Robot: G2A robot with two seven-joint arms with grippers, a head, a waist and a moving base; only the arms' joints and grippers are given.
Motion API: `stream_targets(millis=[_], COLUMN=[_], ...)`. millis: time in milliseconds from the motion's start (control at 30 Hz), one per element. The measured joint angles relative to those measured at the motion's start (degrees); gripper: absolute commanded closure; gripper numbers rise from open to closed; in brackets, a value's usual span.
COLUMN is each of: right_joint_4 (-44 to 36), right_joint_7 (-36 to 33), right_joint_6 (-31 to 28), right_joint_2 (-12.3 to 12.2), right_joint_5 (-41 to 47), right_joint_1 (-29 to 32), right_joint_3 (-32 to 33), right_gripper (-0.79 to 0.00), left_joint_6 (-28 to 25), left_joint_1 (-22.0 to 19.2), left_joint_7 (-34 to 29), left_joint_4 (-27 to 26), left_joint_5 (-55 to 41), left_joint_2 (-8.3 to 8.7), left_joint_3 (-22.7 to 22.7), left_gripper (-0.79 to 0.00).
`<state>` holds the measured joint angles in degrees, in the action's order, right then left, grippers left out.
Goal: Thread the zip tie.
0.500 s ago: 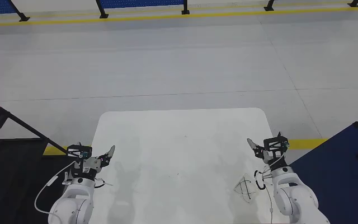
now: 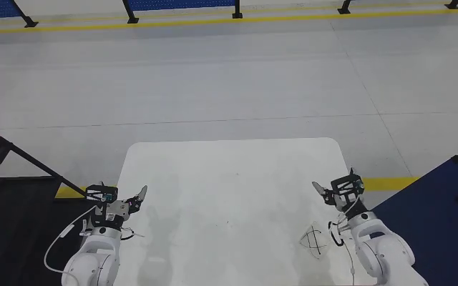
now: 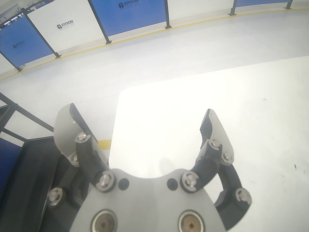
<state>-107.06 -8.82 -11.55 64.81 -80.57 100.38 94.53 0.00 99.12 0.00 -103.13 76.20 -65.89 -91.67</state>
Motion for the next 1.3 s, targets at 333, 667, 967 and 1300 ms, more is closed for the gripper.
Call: stream_targets(millis=[333, 667, 967, 1300], right_joint_4=[-3.47, -4.13, -3.52, -4.27], right_joint_7=[-11.14, -26.44, -52.23, -48.97], right_joint_6=[-11.73, -27.15, -32.52, -35.18], right_joint_2=[-0.86, -2.36, -3.6, -4.12], right_joint_5=[0.59, 7.09, 24.89, 19.99], right_joint_1=[0.82, -3.5, -6.81, -5.65], right_joint_3=[2.07, 5.84, 4.81, 1.48], right_gripper=[-0.785, -0.785, -0.785, -0.785], left_joint_6=[0.0, 0.0, 0.0, 0.0], left_joint_1=[0.0, 0.0, 0.0, 0.0], left_joint_7=[0.0, 0.0, 0.0, 0.0], left_joint_4=[0.0, 0.0, 0.0, 0.0], left_joint_5=[0.0, 0.0, 0.0, 0.0], left_joint_2=[0.0, 0.0, 0.0, 0.0], left_joint_3=[0.0, 0.0, 0.0, 0.0], left_gripper=[-0.785, -0.785, -0.785, -0.785])
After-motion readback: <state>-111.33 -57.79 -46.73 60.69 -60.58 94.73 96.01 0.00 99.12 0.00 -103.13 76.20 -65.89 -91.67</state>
